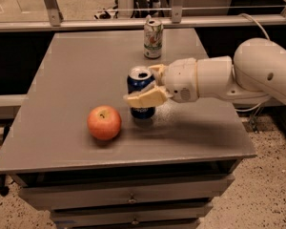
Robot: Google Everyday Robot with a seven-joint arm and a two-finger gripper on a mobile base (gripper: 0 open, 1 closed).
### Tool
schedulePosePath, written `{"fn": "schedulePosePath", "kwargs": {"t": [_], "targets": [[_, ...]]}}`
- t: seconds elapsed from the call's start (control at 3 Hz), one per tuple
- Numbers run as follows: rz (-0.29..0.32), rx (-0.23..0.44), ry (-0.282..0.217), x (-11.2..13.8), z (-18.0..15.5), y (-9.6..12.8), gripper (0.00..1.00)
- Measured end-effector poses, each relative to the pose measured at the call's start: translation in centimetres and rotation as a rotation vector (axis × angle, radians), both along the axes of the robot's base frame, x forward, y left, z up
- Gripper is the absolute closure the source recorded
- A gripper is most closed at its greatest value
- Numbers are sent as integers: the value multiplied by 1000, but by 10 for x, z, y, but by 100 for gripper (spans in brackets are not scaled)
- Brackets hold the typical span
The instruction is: Move pepsi can near apple
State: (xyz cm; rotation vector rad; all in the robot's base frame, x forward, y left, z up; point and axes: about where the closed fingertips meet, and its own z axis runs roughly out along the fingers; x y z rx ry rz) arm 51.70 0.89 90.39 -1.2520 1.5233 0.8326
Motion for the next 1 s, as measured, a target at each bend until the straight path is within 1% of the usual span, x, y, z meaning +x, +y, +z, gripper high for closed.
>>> {"fn": "schedulePosePath", "kwargs": {"t": [0.33, 0.67, 1.0], "targets": [[38, 64, -56, -9, 4, 12, 100], [83, 91, -126, -17, 8, 22, 82], [141, 99, -169, -62, 19, 22, 57]]}}
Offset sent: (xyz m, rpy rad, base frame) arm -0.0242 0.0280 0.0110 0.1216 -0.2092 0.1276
